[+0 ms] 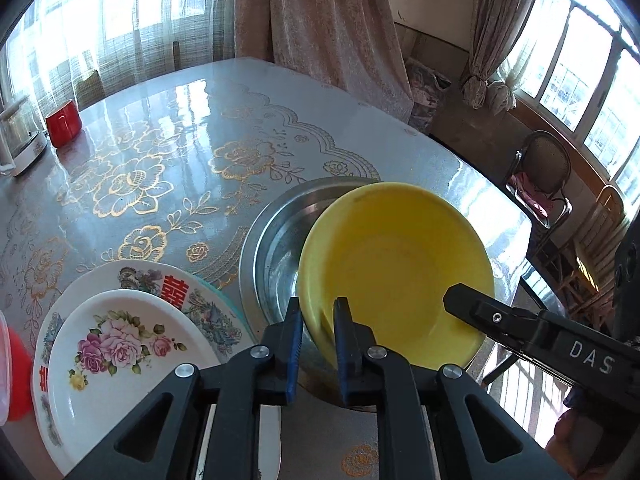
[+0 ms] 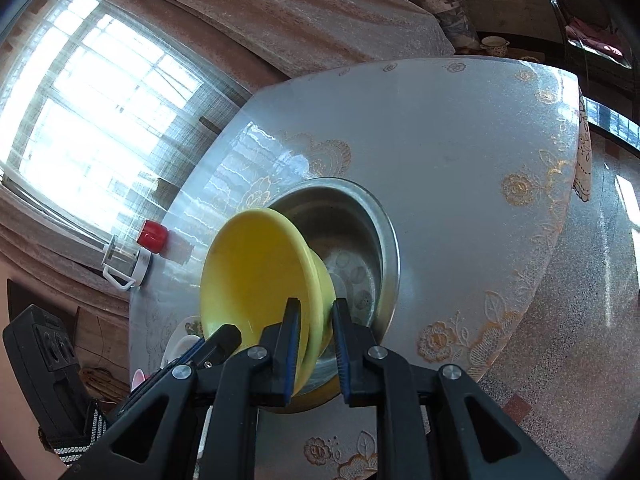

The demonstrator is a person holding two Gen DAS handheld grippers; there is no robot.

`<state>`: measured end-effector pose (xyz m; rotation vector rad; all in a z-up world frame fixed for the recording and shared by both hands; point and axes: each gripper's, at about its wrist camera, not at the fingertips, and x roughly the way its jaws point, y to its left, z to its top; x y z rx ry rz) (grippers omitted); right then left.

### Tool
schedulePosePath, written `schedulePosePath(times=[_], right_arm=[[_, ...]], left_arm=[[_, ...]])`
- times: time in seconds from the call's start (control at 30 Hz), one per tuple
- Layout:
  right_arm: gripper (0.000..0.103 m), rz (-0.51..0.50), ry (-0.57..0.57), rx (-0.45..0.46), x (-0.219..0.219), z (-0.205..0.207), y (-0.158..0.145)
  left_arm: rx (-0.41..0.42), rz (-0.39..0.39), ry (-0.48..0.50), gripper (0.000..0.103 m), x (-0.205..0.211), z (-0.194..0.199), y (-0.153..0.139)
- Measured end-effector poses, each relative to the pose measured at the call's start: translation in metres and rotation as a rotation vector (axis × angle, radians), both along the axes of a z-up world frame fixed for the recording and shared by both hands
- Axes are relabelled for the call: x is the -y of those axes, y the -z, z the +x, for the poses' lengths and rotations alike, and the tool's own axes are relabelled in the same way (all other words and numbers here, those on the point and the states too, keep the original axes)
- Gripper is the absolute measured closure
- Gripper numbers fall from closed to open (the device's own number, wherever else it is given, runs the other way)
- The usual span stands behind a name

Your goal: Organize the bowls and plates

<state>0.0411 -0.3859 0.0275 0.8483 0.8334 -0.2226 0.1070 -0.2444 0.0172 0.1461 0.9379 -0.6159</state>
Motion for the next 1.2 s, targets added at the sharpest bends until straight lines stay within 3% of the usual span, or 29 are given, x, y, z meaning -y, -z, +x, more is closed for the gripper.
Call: schedulePosePath(times=[0.5,0.63,0.83,0.93,1.1,1.2], right_arm=[[0.085,-0.166,-0.036,-0.095,-0.003,0.022,-0.001],[0.085,-0.234,-0.061,-0.141,-0.006,0.030,-0.002],[0.086,-0.215,-0.070,-0.174,-0.006,0.037,0.006],[0.086,-0.242,-0.066,-0.179,-0.007,0.035,0.004],[0.084,-0.289,-0.057,-0.163,-0.008,0.033,-0.002],[0.081,-0.318,-0.051,-0.132,-0.007,0.029,-0.008]], left_arm=[[-0.013,0.050,0.009,0.084,0.022,0.004,0.012],[-0.021,0.023,-0.003,0.081,0.018,0.003,0.013],[-0.034,-0.017,-0.018,0.076,0.005,0.007,0.010],[-0.051,-0.041,-0.009,0.072,-0.002,0.009,0.009],[-0.054,-0.087,0.014,0.053,-0.007,0.003,0.002],[-0.033,-0.084,0.022,0.053,-0.010,-0.003,-0.001]])
